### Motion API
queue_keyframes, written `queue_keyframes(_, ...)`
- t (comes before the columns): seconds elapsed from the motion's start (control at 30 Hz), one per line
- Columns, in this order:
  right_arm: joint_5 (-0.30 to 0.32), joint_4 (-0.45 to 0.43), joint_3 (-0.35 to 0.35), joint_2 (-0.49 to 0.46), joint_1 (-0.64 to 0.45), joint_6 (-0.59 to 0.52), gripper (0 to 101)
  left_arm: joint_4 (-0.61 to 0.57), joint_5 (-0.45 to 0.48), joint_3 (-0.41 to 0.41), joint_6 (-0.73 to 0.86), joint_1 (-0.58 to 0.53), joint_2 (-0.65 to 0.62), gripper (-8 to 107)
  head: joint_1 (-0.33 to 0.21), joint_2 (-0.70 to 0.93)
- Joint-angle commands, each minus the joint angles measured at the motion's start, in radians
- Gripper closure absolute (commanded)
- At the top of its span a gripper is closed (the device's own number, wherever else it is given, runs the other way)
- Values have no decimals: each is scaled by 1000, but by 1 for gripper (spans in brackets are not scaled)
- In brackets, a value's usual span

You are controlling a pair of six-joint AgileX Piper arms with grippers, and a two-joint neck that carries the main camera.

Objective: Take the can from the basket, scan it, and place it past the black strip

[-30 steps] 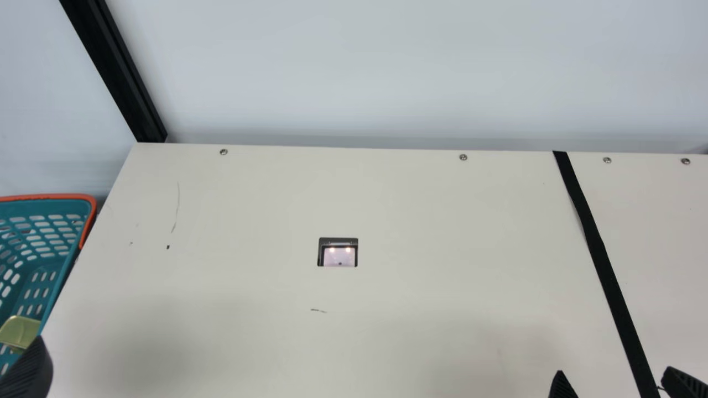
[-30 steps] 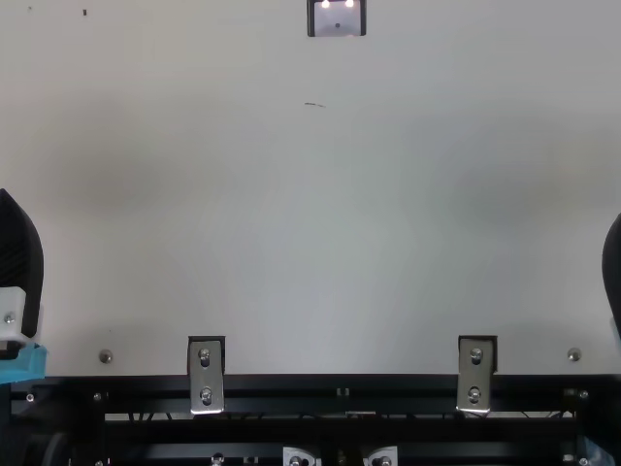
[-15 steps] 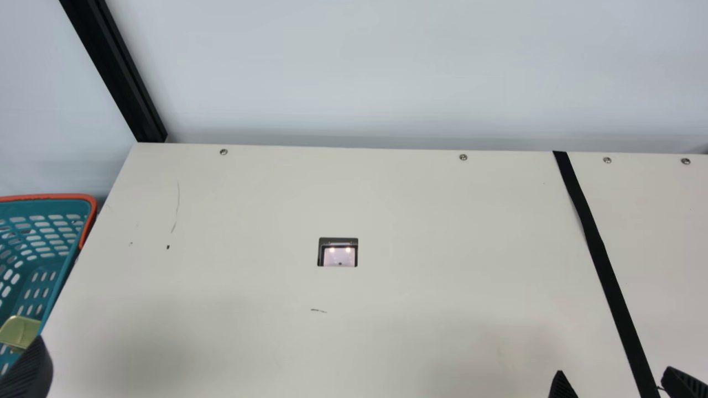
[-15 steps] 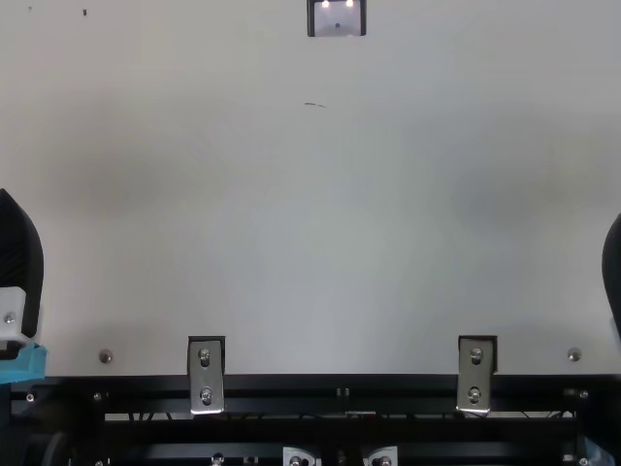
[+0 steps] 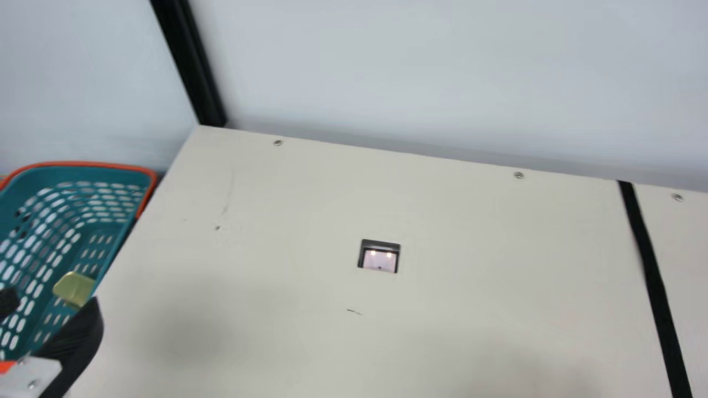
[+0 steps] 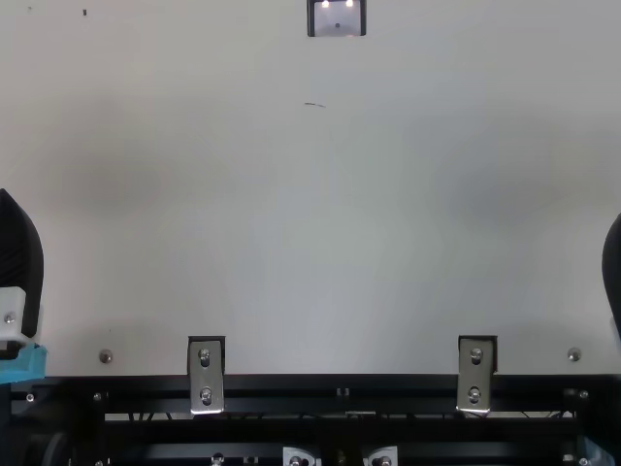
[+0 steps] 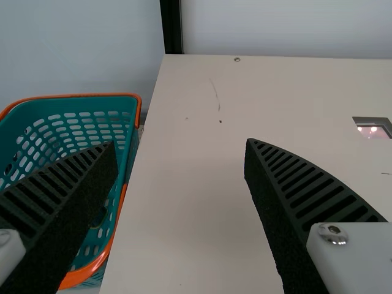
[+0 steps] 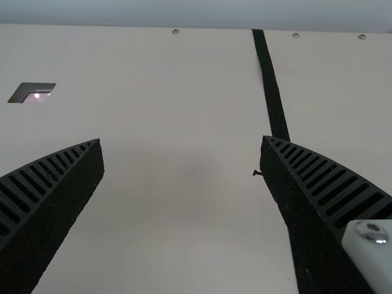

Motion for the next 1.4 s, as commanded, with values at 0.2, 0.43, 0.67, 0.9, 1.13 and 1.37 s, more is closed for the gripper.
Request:
queue_keyframes(0.2, 0, 0, 0, 0, 0, 0, 0, 0, 0, 0, 0, 0, 0, 9, -28, 113)
queue_keyframes(0.43, 0, 0, 0, 0, 0, 0, 0, 0, 0, 0, 0, 0, 0, 9, -76, 181)
queue_keyframes(0.67, 0, 0, 0, 0, 0, 0, 0, 0, 0, 0, 0, 0, 0, 9, -101, 206)
queue_keyframes(0.9, 0, 0, 0, 0, 0, 0, 0, -2, 1, -1, 1, 1, 1, 9, -101, 206)
queue_keyframes(1.13, 0, 0, 0, 0, 0, 0, 0, 14, -22, -39, -15, 19, 66, 9, -101, 206)
queue_keyframes(1.37, 0, 0, 0, 0, 0, 0, 0, 62, -76, -146, -75, 79, 248, 9, -101, 206)
